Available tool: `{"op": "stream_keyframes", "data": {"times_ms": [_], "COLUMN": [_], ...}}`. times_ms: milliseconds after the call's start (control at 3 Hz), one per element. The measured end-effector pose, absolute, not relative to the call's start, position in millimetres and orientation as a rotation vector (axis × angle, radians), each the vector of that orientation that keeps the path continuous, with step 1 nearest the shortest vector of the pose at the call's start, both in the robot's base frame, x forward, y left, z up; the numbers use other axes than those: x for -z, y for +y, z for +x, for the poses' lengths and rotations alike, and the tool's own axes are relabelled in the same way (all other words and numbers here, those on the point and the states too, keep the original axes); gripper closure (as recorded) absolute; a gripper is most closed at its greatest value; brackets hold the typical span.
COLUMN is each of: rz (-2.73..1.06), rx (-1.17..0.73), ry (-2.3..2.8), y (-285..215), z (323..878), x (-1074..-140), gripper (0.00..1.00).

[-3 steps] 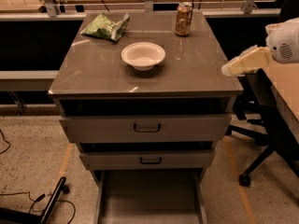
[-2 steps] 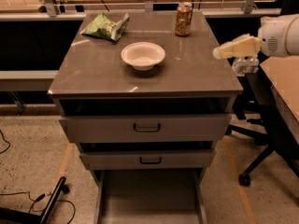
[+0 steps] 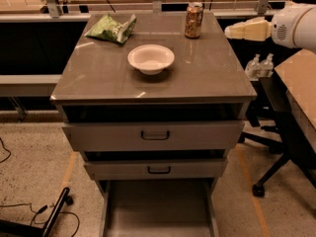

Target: Place orange can into bottom drawer

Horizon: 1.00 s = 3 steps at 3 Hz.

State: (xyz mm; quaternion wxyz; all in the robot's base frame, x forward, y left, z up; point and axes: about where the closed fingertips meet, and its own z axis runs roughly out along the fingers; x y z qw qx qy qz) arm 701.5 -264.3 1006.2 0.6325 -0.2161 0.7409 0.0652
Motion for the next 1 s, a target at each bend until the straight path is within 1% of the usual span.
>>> {"op": "stream_keyframes", "data": {"times_ms": [333, 667, 1000], "rz": [-0.495, -0.495, -0.45], "rx": [-0.15, -0.177, -0.257], "ry": [1.695, 1.683, 1.639], "y": [-263.8, -257.0, -235.8], "z": [701.6, 714.5, 760.5], "x": [-1006.1, -1002.4, -990.0], "gripper": [0.0, 0.0, 0.0]}}
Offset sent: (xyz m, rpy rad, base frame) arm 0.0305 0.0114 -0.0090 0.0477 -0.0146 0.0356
